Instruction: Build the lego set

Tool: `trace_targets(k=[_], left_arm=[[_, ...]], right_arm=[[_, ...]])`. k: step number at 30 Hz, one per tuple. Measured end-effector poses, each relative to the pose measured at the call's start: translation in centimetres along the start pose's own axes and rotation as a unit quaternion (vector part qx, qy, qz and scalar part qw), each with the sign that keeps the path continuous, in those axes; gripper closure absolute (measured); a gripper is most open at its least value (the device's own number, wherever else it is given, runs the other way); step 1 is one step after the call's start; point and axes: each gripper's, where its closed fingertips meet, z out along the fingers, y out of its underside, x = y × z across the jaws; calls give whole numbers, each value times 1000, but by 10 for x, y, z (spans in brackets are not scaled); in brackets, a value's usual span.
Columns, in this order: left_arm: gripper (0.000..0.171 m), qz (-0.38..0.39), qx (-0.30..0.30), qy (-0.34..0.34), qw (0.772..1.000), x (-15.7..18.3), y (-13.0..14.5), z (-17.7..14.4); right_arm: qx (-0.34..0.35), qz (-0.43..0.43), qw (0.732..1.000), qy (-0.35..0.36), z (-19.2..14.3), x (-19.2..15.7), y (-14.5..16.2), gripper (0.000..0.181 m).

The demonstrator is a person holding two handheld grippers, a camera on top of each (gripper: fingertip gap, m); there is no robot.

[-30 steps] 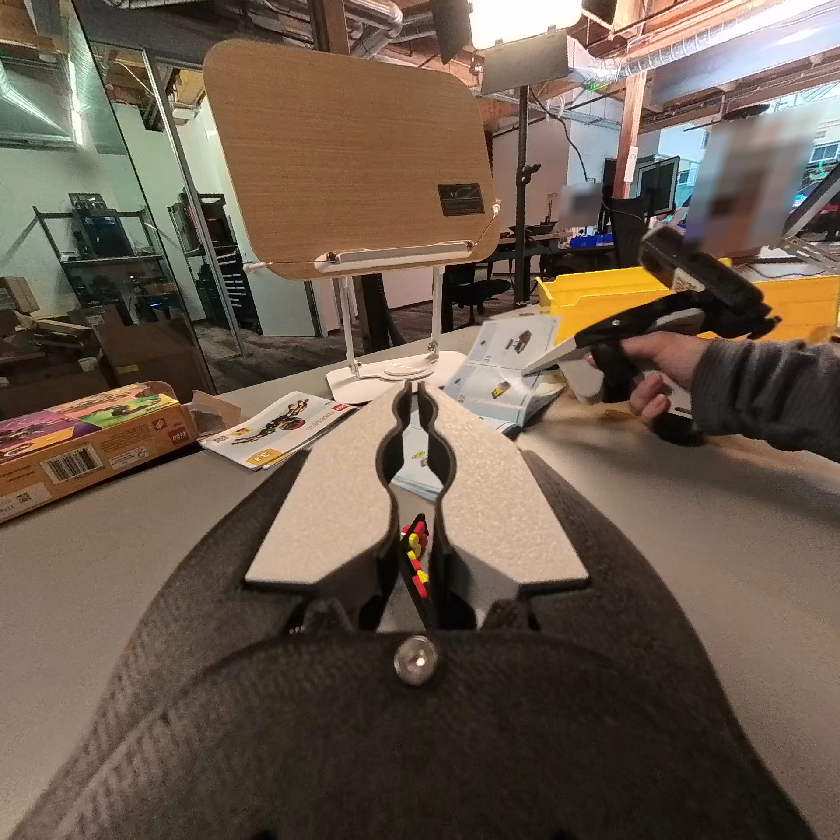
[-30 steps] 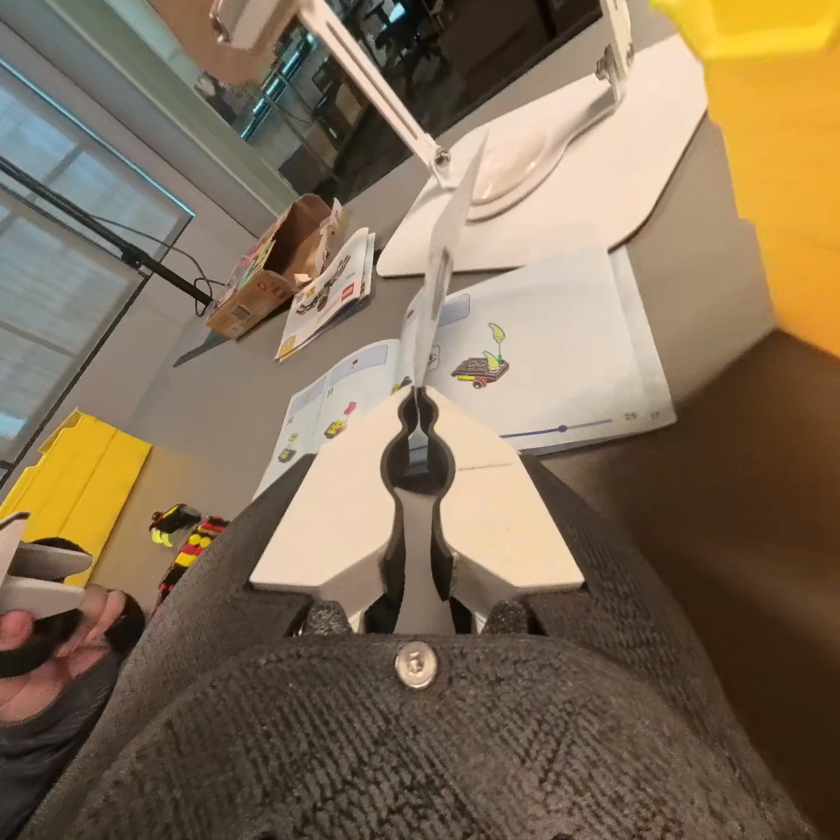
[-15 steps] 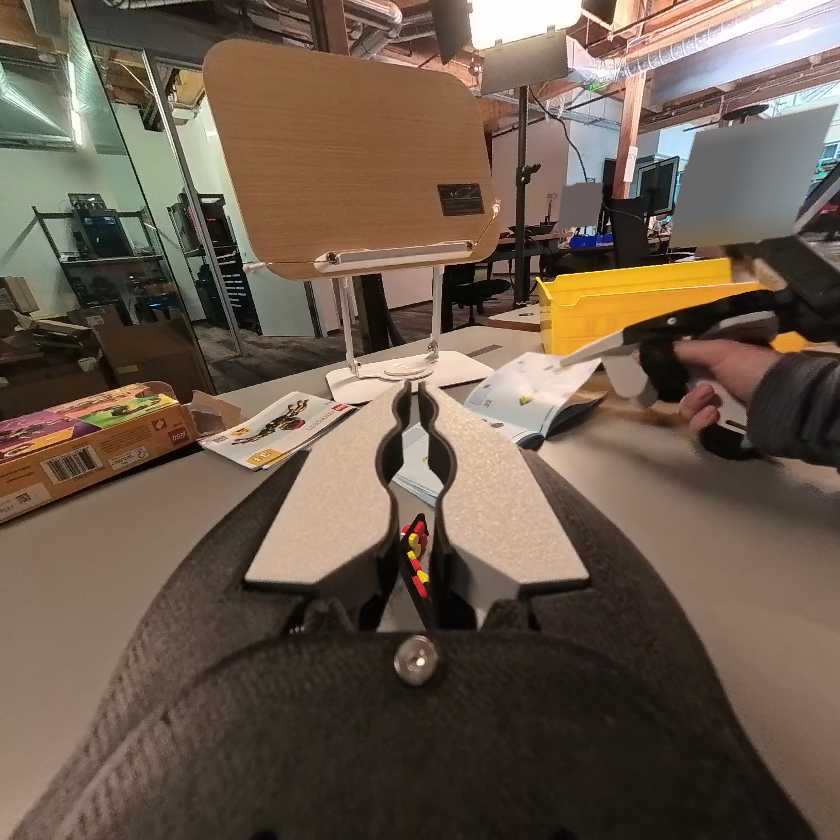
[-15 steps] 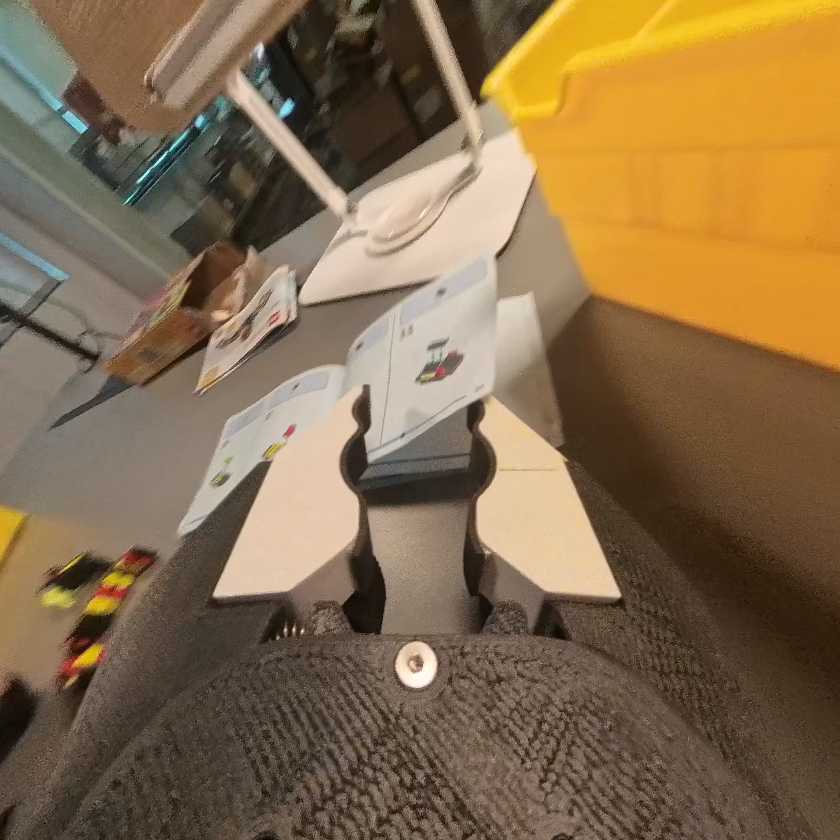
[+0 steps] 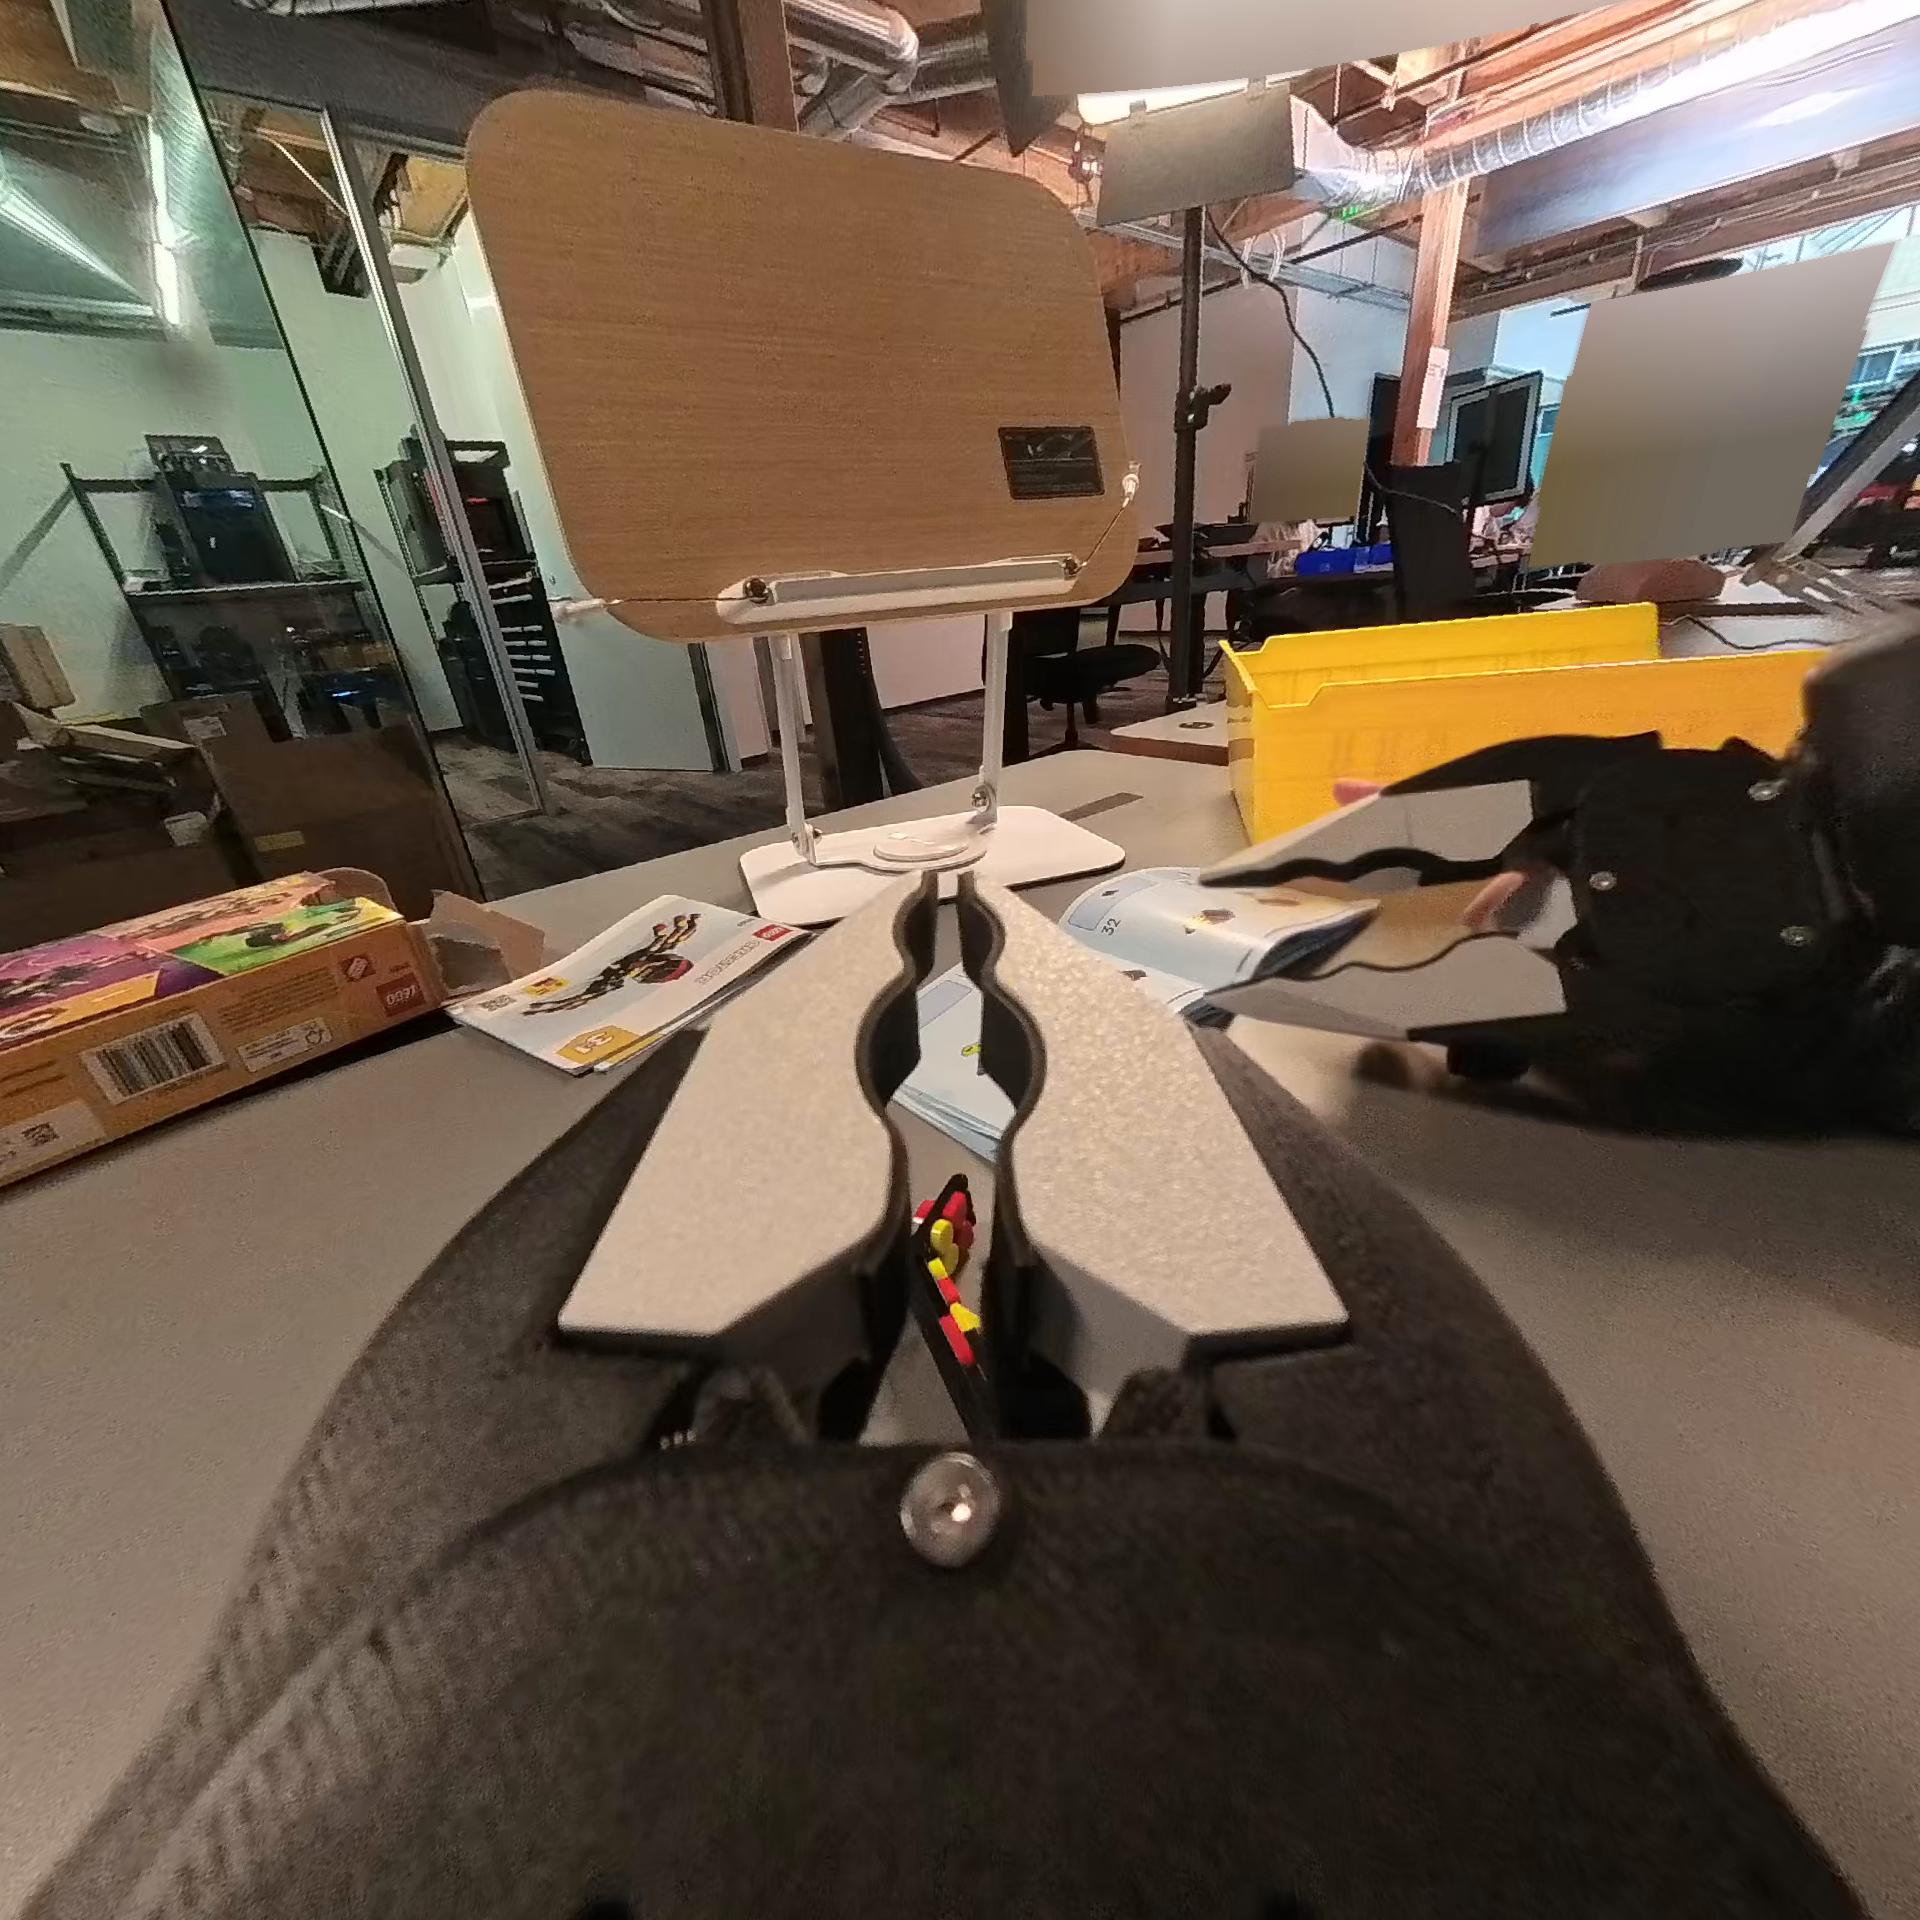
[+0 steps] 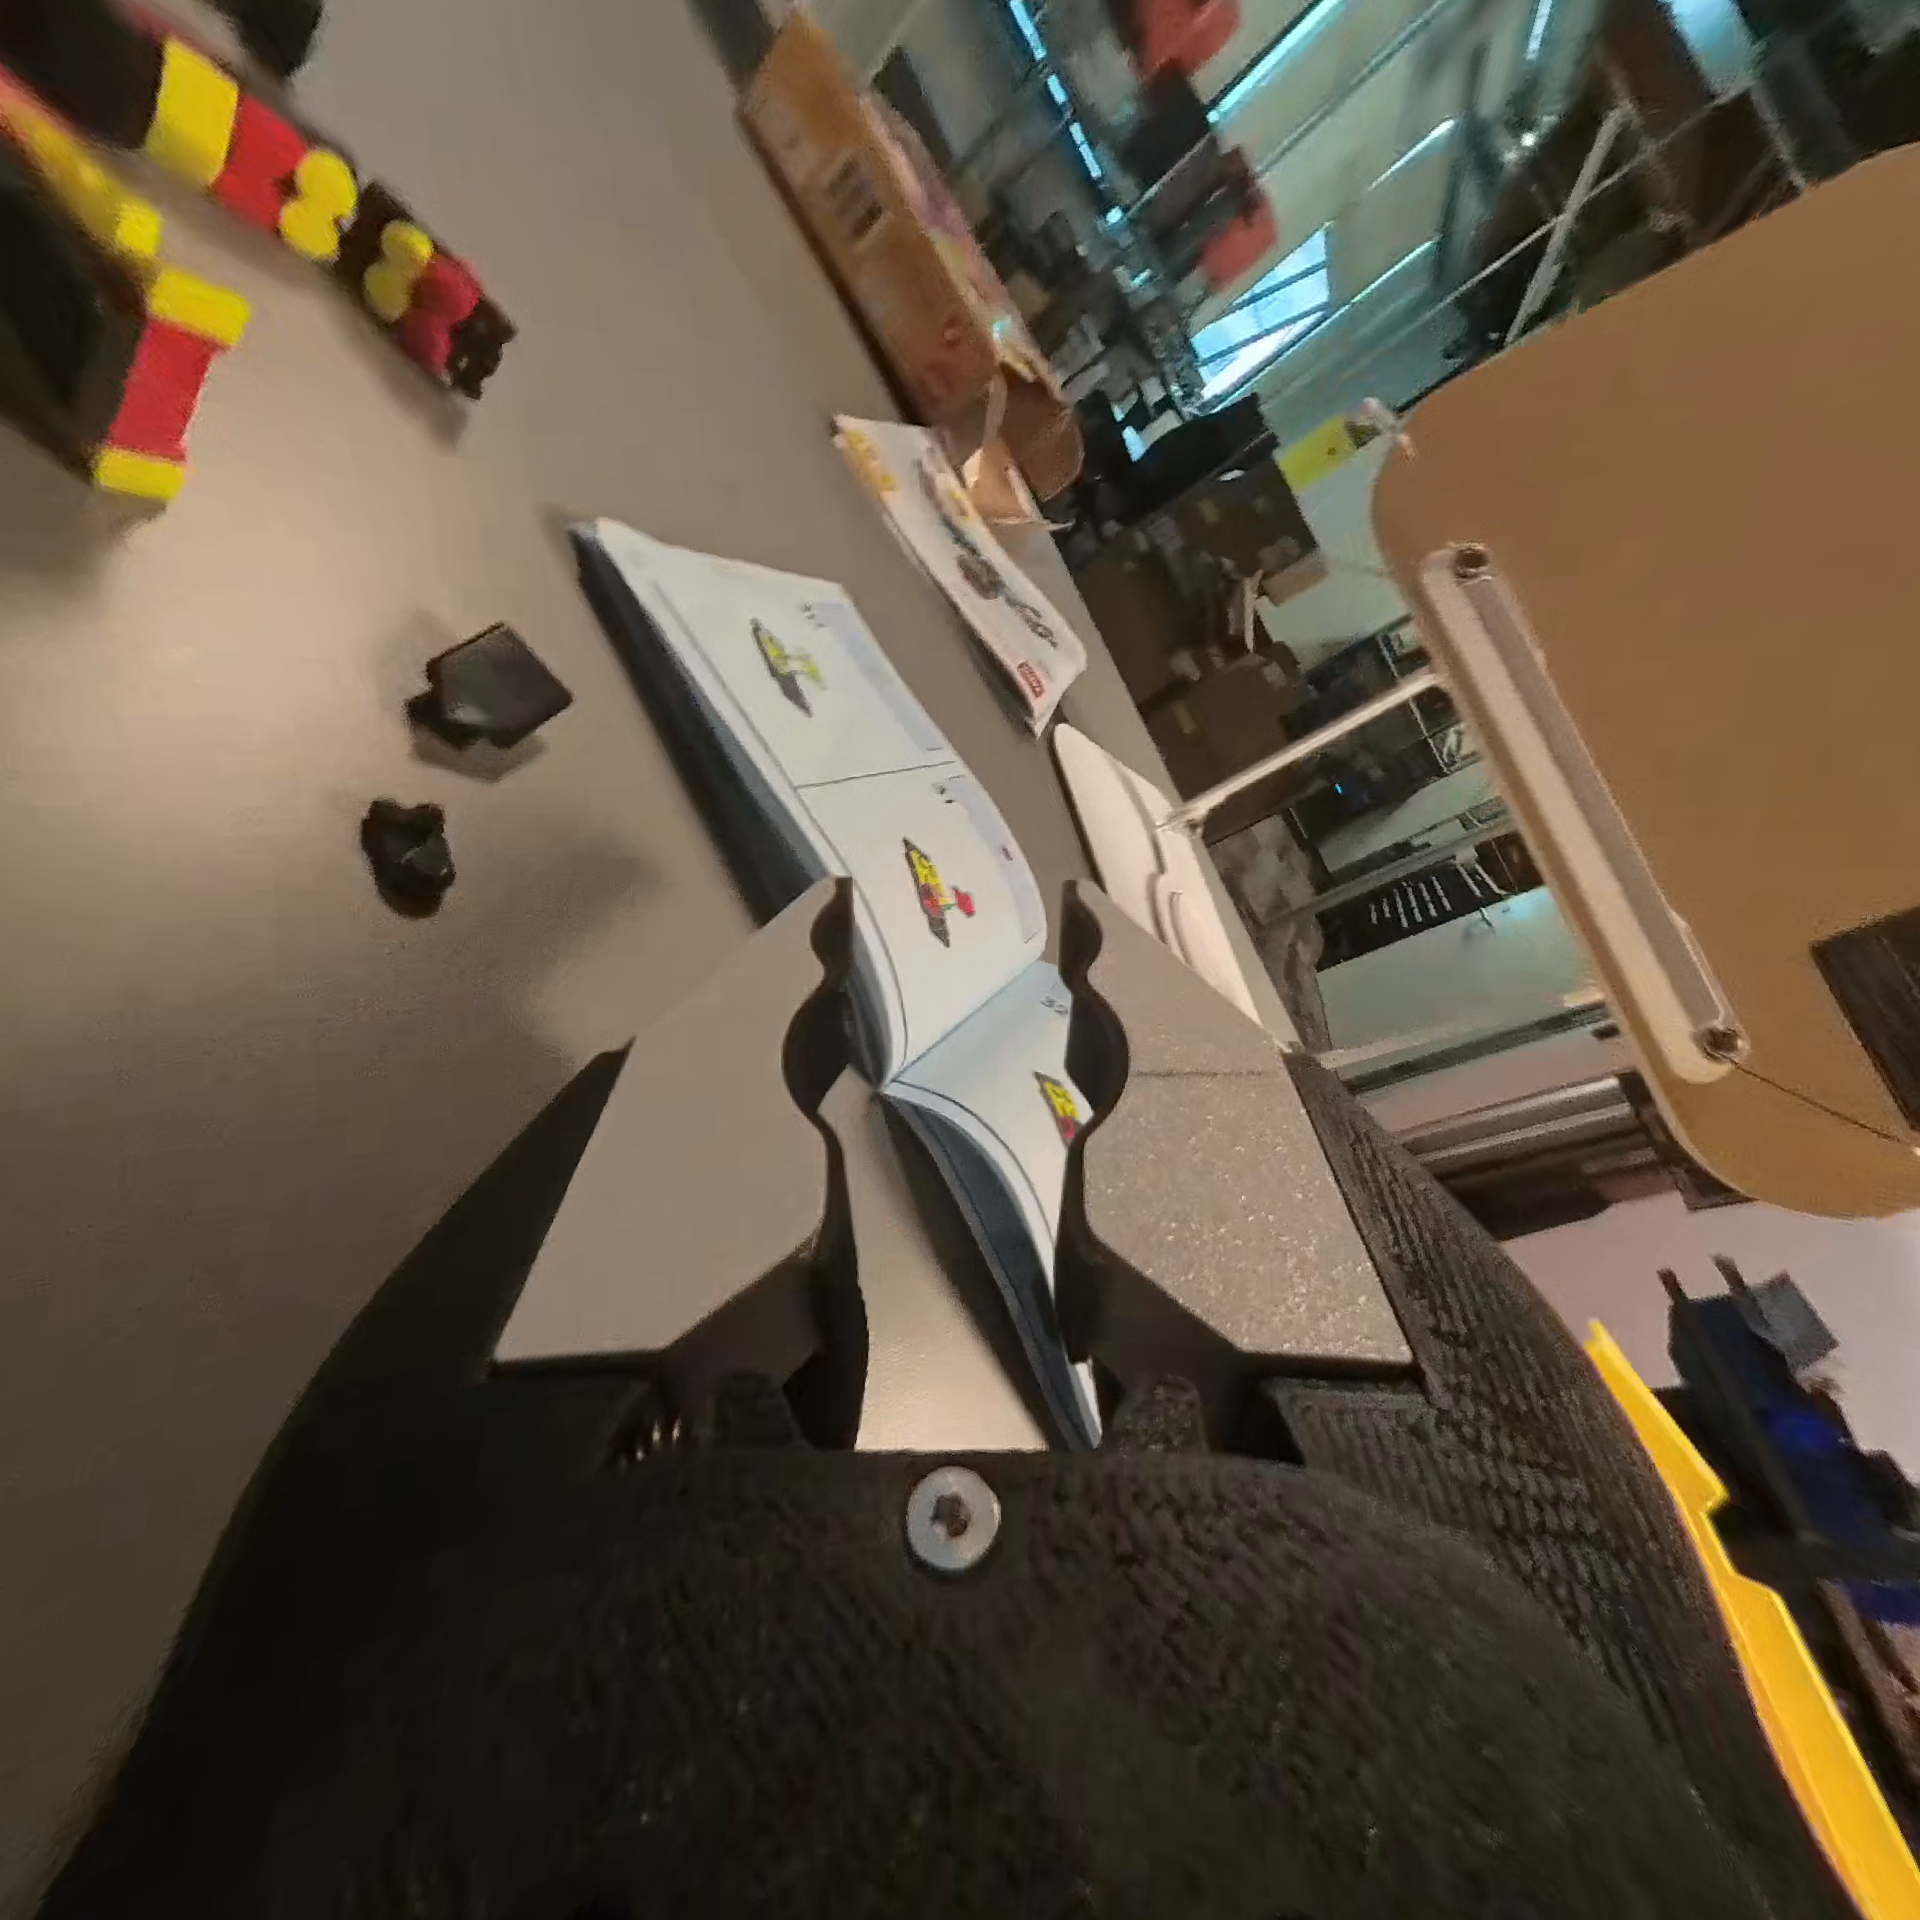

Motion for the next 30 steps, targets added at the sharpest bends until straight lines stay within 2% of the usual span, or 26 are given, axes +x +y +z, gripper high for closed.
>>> trace_targets(k=[3, 10, 16, 24, 30], left_arm=[[170, -1, 1, 1, 1000, 0, 0, 0], [170, -3, 1, 1, 1000, 0, 0, 0], [170, -2, 0, 1, 1000, 1, 0, 0], [170, 0, -1, 1, 1000, 2, 0, 0], [170, 0, -2, 1, 1000, 2, 0, 1]], right_arm=[[-20, -28, 999, -8, 4, -4, 8, 146], [-27, -35, 999, -1, 6, -3, 11, 151], [-48, -27, 998, 37, 7, 10, 18, 156], [-89, 51, 989, 107, 11, 40, 30, 167], [-152, 174, 959, 162, 12, 71, 59, 171]])
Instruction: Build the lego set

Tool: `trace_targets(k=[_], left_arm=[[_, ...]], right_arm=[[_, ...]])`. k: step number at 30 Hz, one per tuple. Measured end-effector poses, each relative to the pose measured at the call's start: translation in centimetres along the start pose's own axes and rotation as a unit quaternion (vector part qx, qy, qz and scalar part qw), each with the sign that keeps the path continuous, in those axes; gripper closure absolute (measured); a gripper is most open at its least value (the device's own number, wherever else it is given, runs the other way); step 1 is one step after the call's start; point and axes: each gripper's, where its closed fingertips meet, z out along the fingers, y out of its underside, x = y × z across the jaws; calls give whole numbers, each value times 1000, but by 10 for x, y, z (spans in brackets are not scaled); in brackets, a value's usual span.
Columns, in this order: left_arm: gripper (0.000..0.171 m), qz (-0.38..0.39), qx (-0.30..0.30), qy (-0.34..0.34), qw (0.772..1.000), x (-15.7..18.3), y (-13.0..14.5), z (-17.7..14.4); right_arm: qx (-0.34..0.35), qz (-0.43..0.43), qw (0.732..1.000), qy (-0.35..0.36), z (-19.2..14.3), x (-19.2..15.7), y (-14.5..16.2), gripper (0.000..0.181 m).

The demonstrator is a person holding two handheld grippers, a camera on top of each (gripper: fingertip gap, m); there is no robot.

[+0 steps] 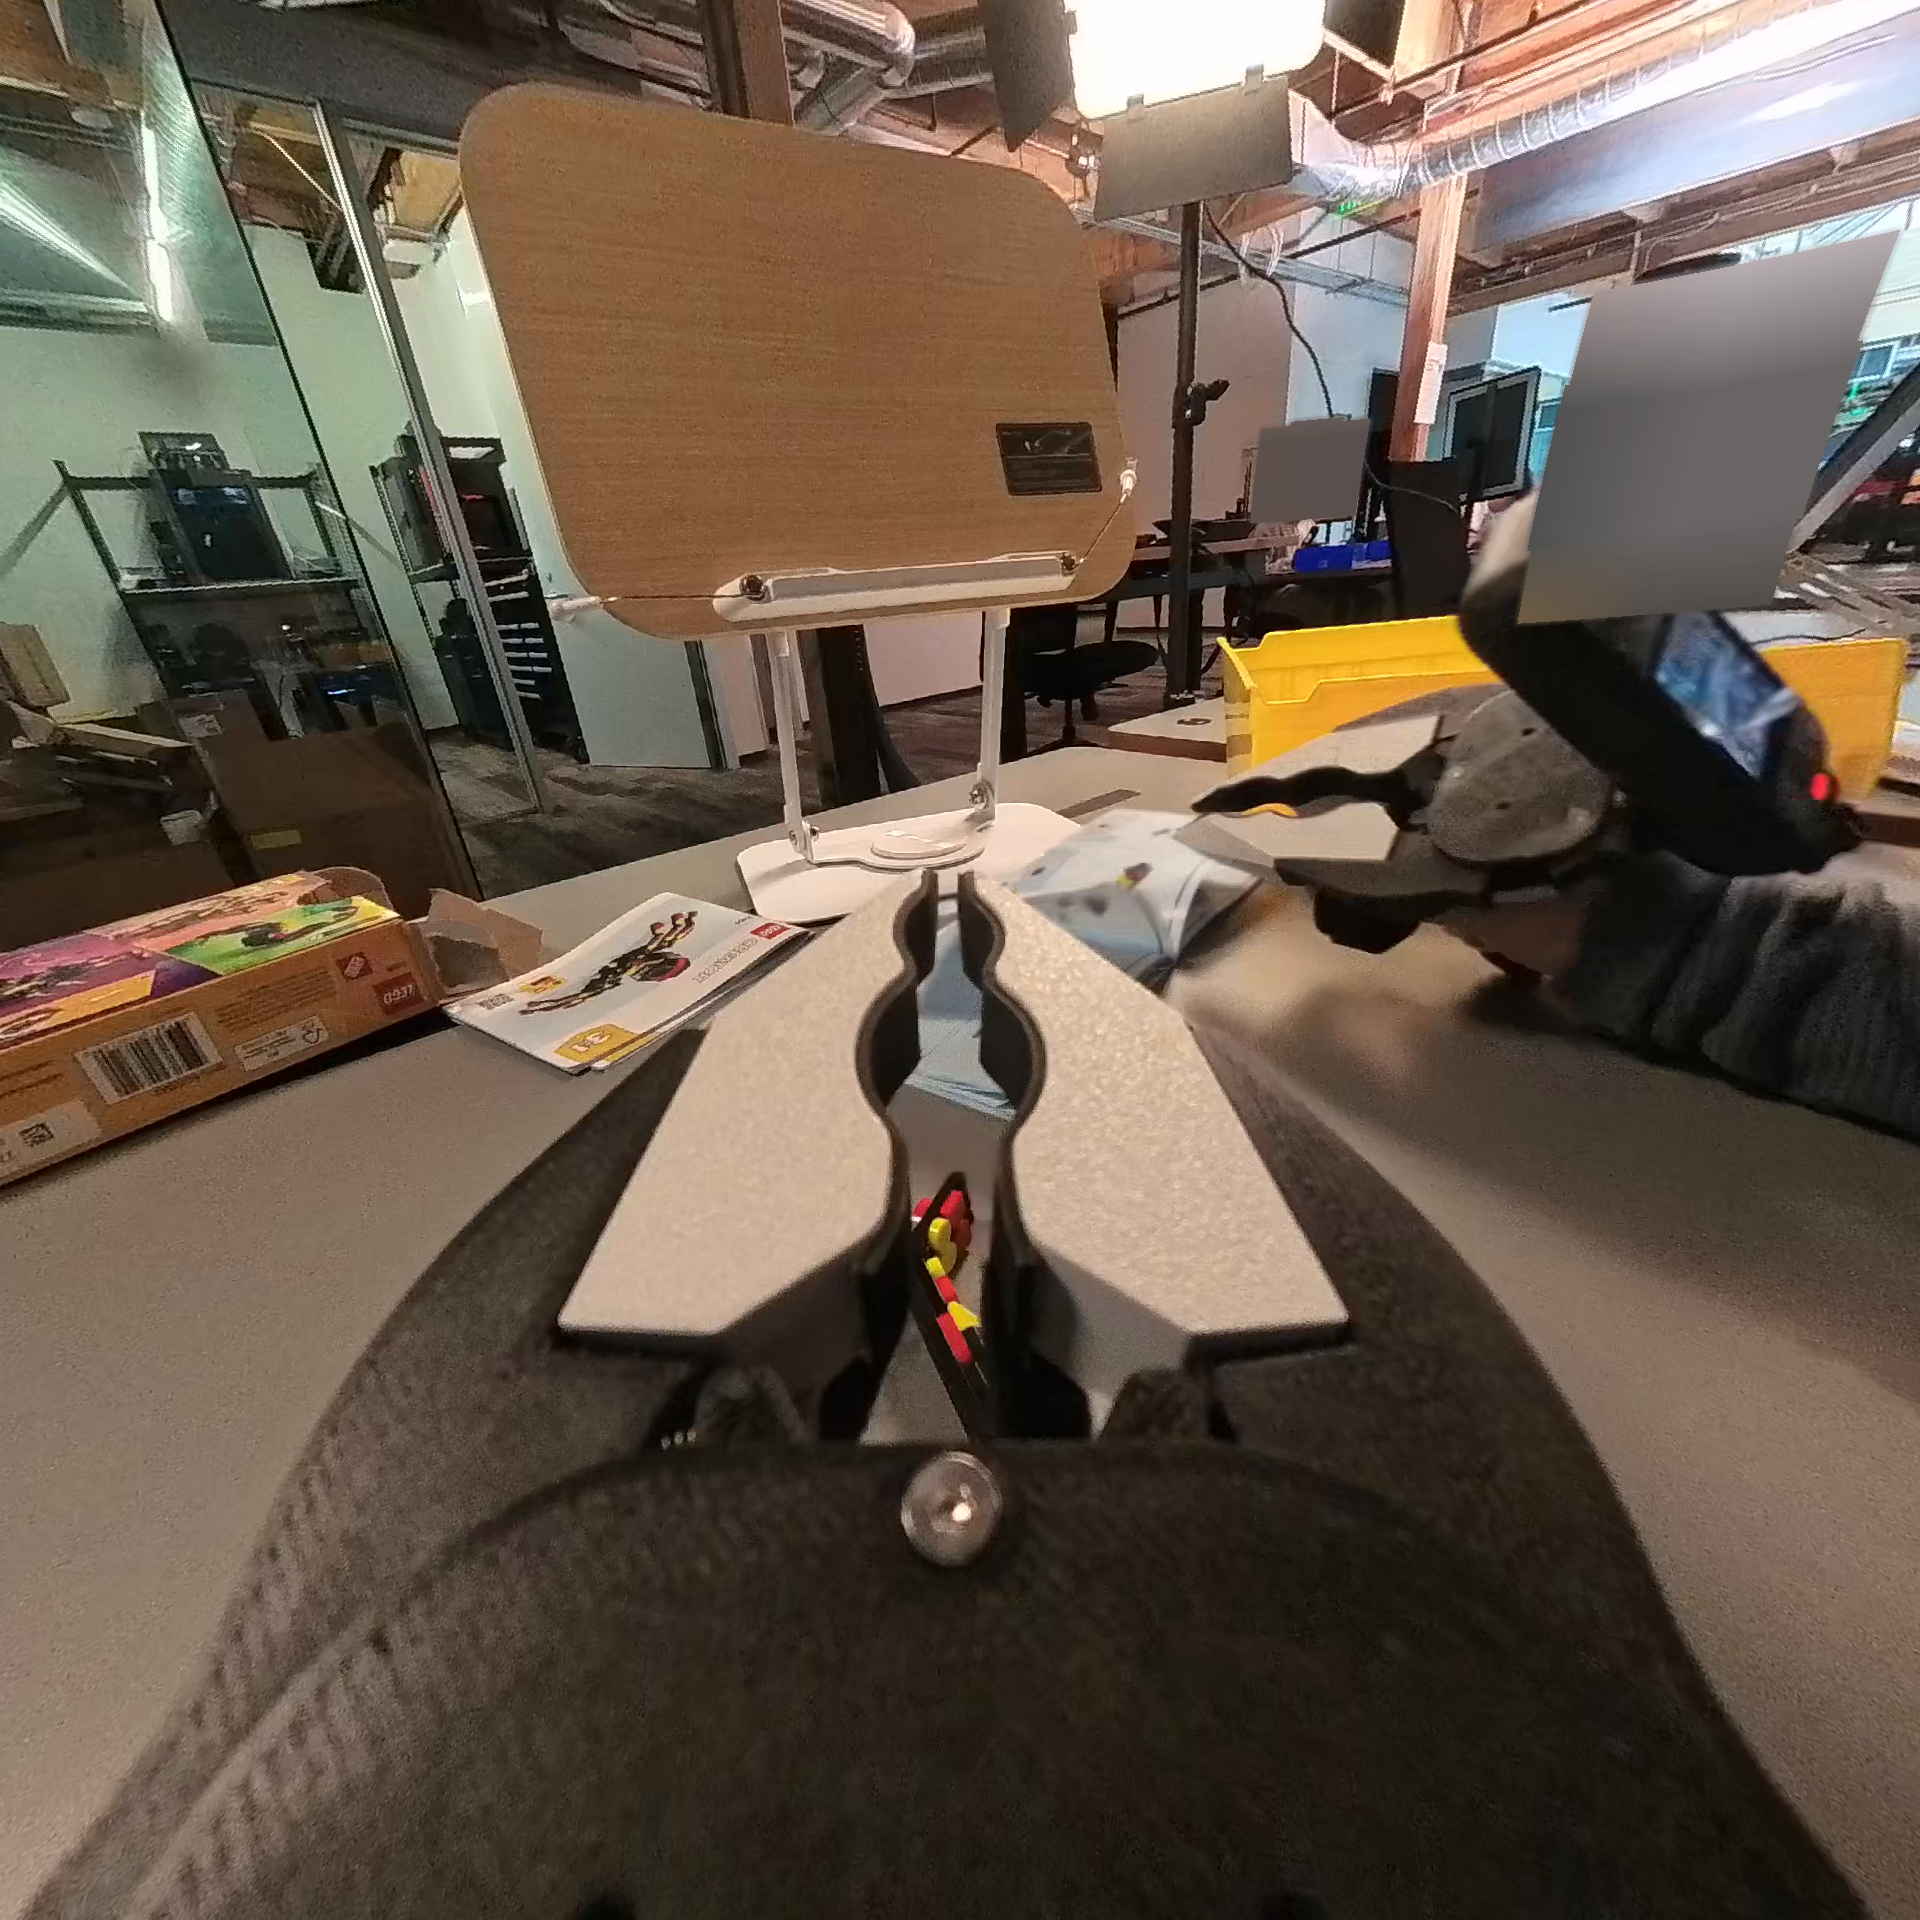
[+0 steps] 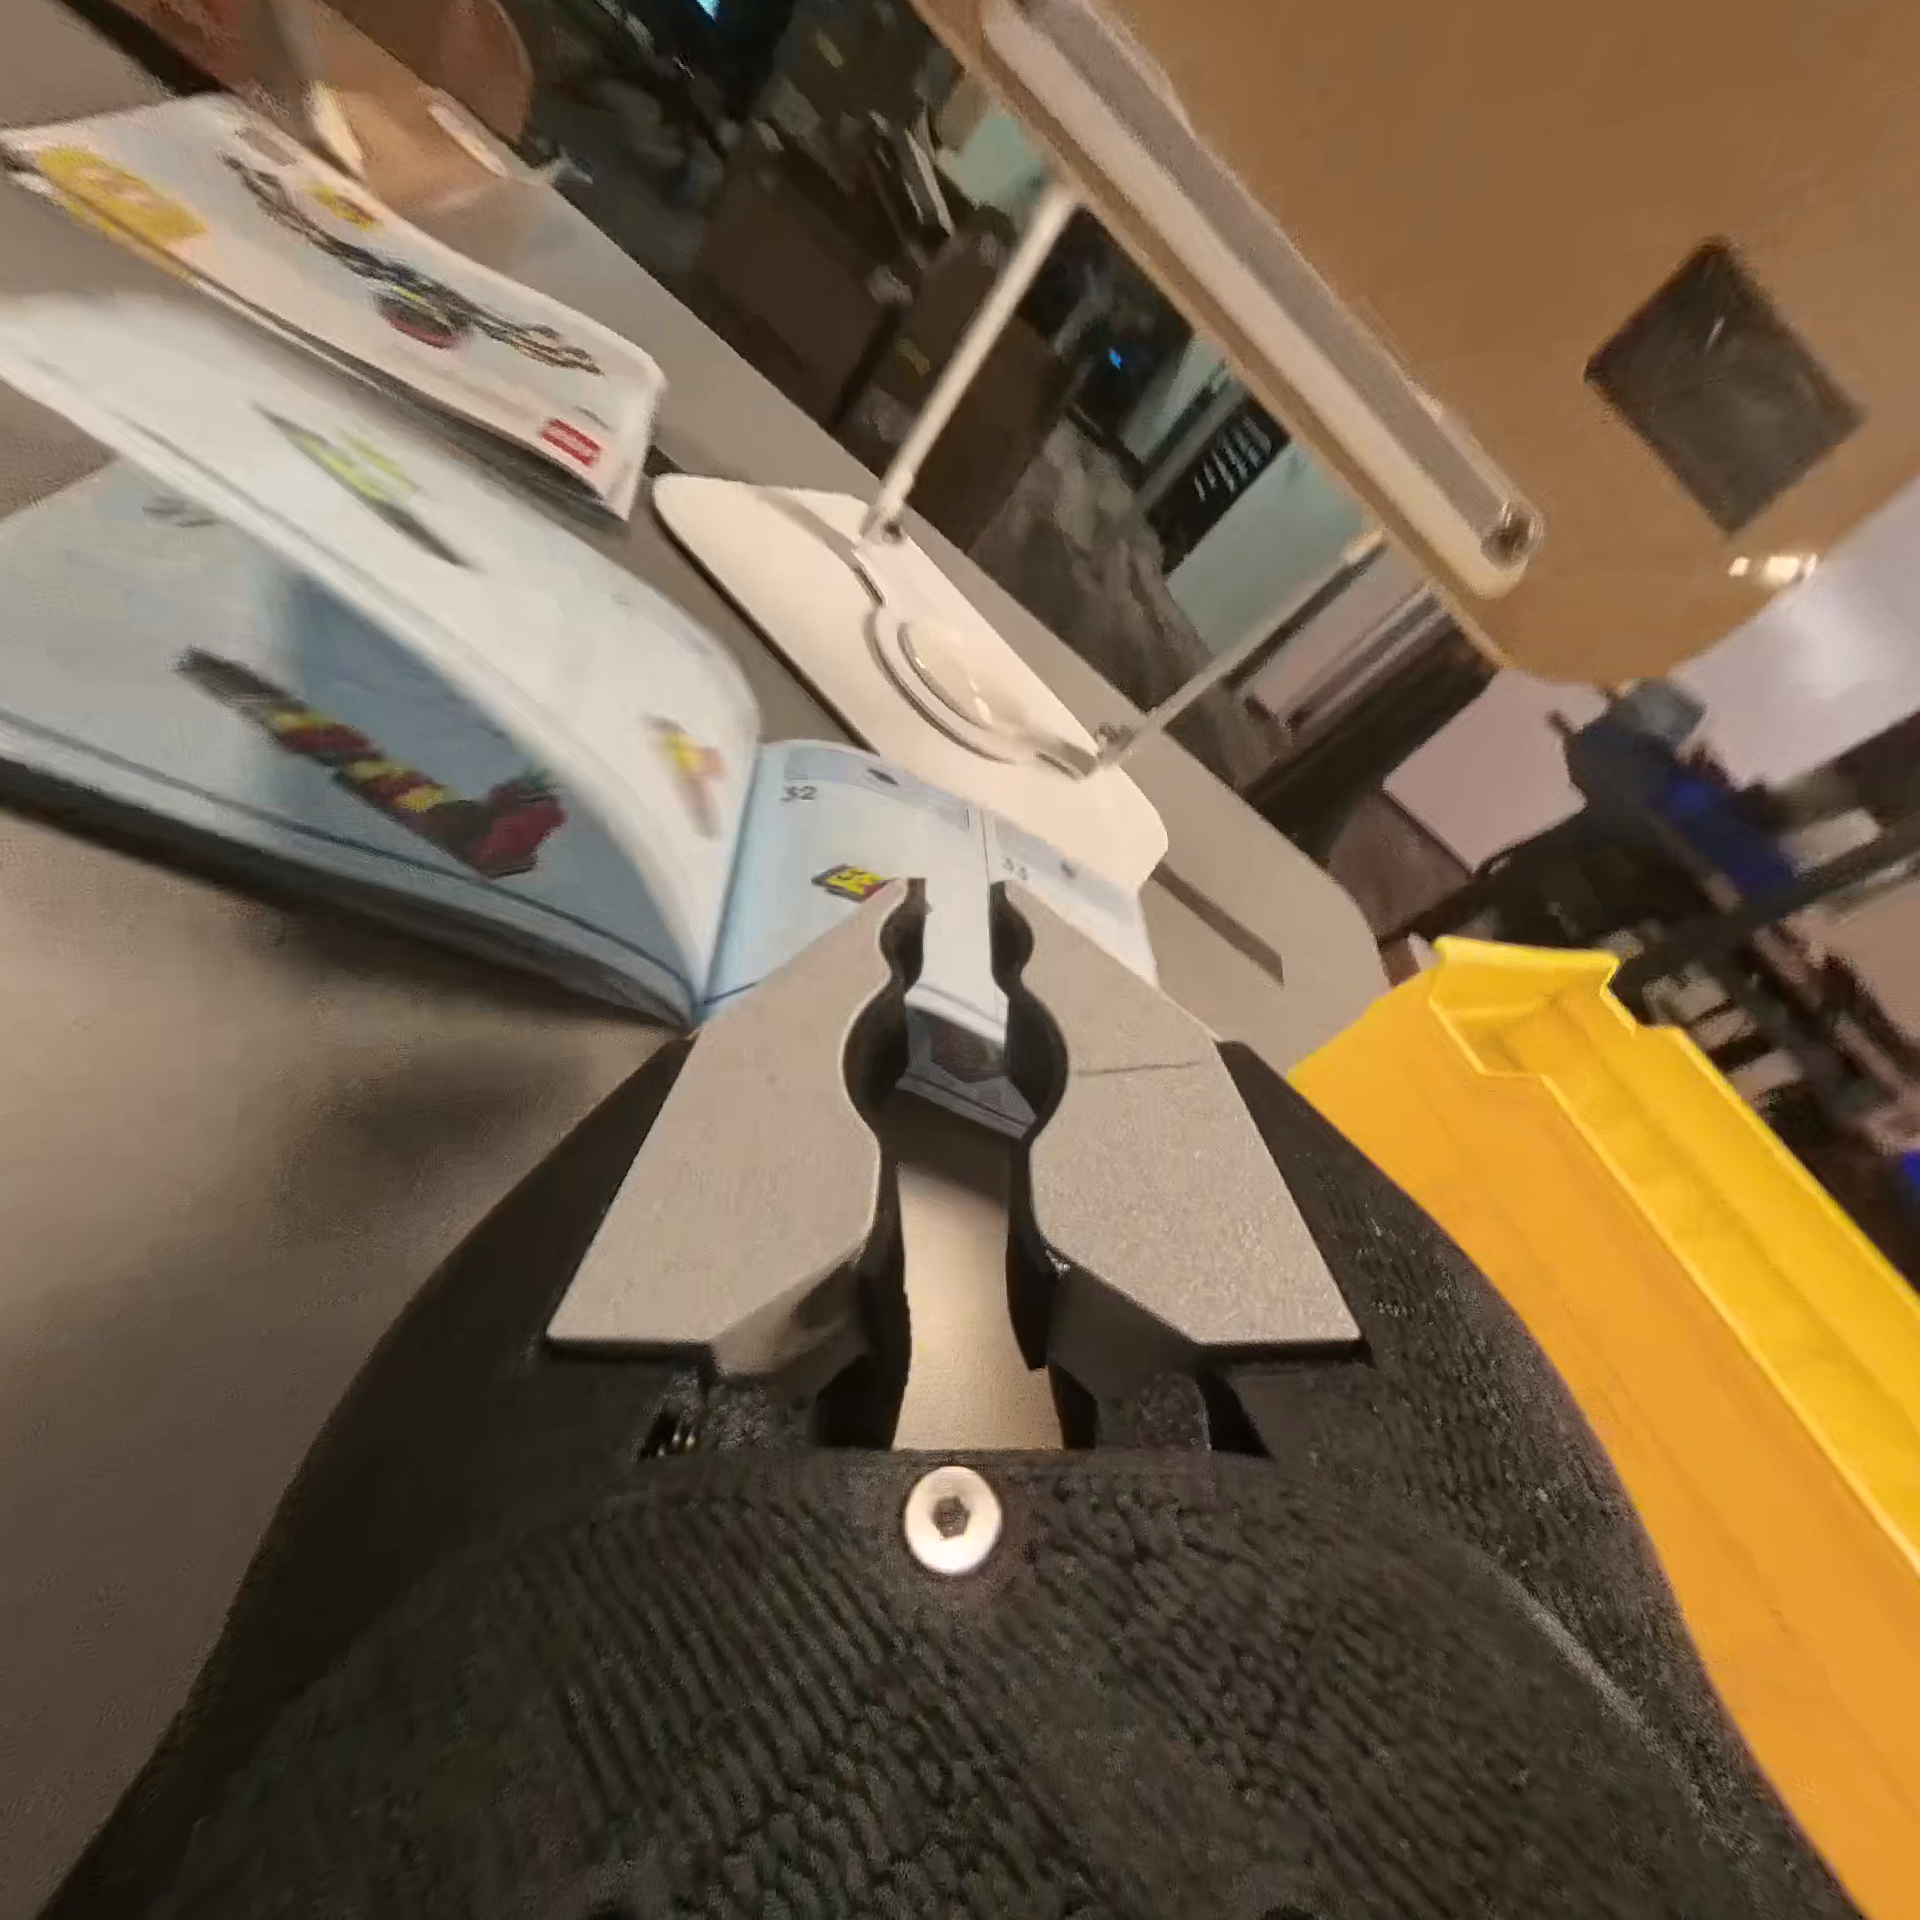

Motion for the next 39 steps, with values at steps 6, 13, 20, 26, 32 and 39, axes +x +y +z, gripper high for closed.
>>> trace_targets(k=[6, 13, 20, 26, 32, 39], left_arm=[[170, 0, 0, 0, 1000, 0, 0, 0], [170, 0, 0, 1, 1000, 1, 0, 0], [170, -1, 1, 1, 1000, 1, 0, 0], [170, -2, 1, 2, 1000, 1, 0, 0], [170, -2, 1, 2, 1000, 1, 0, 0], [170, -2, 1, 3, 1000, 1, 0, 0]], right_arm=[[24, 16, 994, -107, 8, -21, -9, 155], [93, -180, 959, -197, -18, -77, -13, 153], [95, -197, 962, -163, -15, -69, -16, 155], [86, -238, 956, -150, -12, -69, -11, 156], [85, -253, 953, -147, -14, -68, -11, 157], [78, -258, 954, -133, -8, -67, -11, 158]])
